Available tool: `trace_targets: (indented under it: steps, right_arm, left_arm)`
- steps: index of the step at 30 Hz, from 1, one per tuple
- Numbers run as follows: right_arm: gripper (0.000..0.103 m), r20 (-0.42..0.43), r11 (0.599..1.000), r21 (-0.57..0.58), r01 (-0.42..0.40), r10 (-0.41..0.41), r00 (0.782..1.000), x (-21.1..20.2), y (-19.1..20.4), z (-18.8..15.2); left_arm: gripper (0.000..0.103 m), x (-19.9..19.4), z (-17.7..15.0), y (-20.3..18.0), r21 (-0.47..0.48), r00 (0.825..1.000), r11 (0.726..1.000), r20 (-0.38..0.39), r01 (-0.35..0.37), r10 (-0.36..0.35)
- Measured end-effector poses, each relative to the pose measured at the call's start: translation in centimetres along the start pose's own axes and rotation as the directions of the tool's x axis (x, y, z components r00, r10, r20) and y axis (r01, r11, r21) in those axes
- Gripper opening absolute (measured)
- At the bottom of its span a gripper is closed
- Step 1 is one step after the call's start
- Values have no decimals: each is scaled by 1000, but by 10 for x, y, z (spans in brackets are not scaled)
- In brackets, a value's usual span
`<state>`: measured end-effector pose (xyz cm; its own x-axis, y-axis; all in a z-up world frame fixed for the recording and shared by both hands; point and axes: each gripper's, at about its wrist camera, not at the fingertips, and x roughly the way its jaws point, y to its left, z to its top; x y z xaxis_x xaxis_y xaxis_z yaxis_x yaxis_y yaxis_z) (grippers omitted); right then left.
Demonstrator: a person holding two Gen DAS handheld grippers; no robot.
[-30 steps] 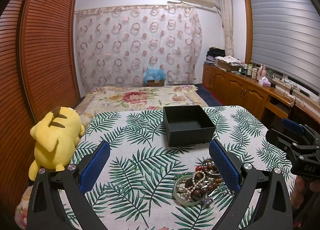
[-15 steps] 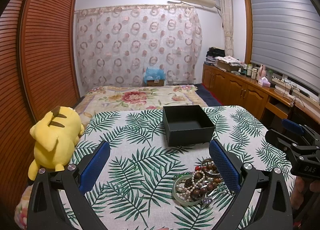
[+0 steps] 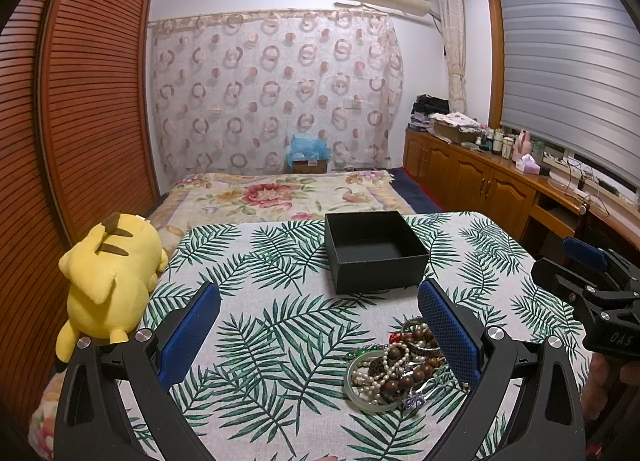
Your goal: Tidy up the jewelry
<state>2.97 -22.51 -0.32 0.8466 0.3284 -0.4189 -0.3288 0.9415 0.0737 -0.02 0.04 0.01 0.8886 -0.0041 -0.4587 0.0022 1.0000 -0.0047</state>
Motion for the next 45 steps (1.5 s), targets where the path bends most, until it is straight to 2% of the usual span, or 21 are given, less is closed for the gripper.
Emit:
trace_targets:
  steps: [13, 18, 23, 28, 30, 34, 40, 45]
  right_arm:
    - [101, -22, 1000, -9, -26, 26, 999, 13, 8, -4]
    - [100, -62, 997, -30, -66, 64, 996, 24, 5, -5]
    - [95, -125, 994, -54, -91, 83, 989, 41, 2, -12]
    - [90, -208, 987, -61, -150, 134, 969, 63, 6, -24]
    - [86, -247, 982, -66, -178, 157, 956, 75, 10, -30]
    - [85, -322, 974, -75, -215, 180, 929, 96, 17, -40]
    - [84, -392, 965, -47, -258, 219, 893, 119, 21, -49]
    - [78, -435, 960, -44, -277, 231, 870, 136, 24, -53]
  left_arm:
    - [96, 4, 5, -3, 7, 1000, 1000, -23, 11, -11]
    - [96, 21, -12, 1, -9, 998, 1000, -58, 23, -23]
    - [96, 32, -21, 9, -19, 995, 999, -97, 33, -35]
    - [96, 42, -32, 15, -16, 990, 999, -136, 46, -48]
    - [96, 45, -35, 17, -12, 987, 999, -154, 50, -51]
    - [96, 51, -43, 20, -4, 981, 999, -185, 52, -52]
    - [96, 60, -54, 26, -6, 972, 999, -230, 49, -49]
    - [96, 65, -59, 27, -6, 966, 998, -253, 55, -55]
